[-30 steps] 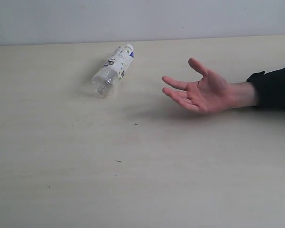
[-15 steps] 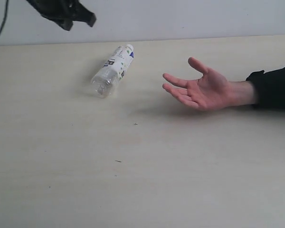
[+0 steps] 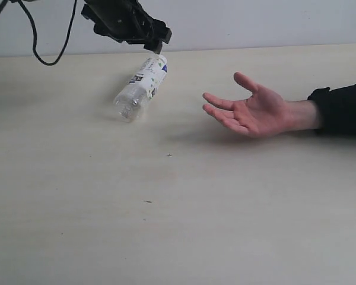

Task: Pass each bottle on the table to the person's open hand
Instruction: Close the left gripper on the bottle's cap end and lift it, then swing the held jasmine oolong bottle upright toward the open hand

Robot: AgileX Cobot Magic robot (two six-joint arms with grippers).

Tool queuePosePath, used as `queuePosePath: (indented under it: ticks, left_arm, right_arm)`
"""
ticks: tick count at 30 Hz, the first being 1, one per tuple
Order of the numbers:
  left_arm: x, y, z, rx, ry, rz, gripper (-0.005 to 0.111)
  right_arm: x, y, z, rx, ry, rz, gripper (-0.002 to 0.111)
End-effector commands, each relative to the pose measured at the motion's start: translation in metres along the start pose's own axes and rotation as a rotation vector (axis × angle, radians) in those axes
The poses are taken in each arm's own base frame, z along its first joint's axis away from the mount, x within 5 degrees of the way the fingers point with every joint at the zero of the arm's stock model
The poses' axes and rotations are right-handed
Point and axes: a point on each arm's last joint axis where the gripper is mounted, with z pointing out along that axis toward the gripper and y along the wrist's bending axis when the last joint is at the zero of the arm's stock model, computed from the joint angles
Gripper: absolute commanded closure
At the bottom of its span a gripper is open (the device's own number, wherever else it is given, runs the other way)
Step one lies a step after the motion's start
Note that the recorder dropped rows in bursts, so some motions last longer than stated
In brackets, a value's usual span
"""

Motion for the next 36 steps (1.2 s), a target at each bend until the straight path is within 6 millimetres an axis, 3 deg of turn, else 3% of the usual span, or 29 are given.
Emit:
queuePosePath:
  ticks: [1, 13, 23, 25, 26, 27, 28, 29, 30, 32, 36]
  left_arm:
    - [0.004, -0.002, 0.025, 0.006, -0.035, -0.038, 0.026]
    - [0.002, 0.000, 0.067, -0.046, -0.023, -0.009, 0.014]
    - [0.027, 0.004, 0.108, -0.061, 0.064, -0.024, 0.015]
    - [0.029, 0.004, 0.110, -0.061, 0.068, -0.024, 0.026]
    - [0.028, 0.004, 0.110, -0.060, 0.064, -0.024, 0.044]
    - [0.029, 0.004, 0.110, -0.062, 0.071, -0.026, 0.054]
    - [0.029, 0.004, 0.108, -0.065, 0.087, -0.027, 0.074]
    - [0.029, 0.004, 0.107, -0.066, 0.095, -0.027, 0.086]
    - [0.027, 0.005, 0.099, -0.071, 0.112, -0.030, 0.106]
    - [0.019, 0.010, 0.078, -0.085, 0.131, -0.060, 0.106]
    - [0.005, 0.014, 0.014, -0.111, 0.224, -0.130, 0.106]
  right_arm:
    - [0.002, -0.001, 0.000, 0.003, -0.002, -0.001, 0.108]
    - [0.002, -0.001, 0.000, 0.003, -0.002, -0.001, 0.108]
    - [0.002, -0.001, 0.000, 0.003, -0.002, -0.001, 0.108]
    - [0.002, -0.001, 0.000, 0.003, -0.002, -0.001, 0.108]
    - [0.002, -0.001, 0.000, 0.003, -0.002, -0.001, 0.108]
    - [0.002, -0.001, 0.000, 0.003, -0.002, -0.001, 0.108]
    - [0.002, -0.001, 0.000, 0.003, -0.002, -0.001, 0.108]
    - [0.002, -0.001, 0.000, 0.003, -0.002, -0.001, 0.108]
    - [0.002, -0.001, 0.000, 0.003, -0.002, -0.001, 0.108]
    - [0.002, -0.001, 0.000, 0.004, -0.001, -0.003, 0.108]
    - [0.002, -0.001, 0.000, 0.006, -0.002, -0.008, 0.108]
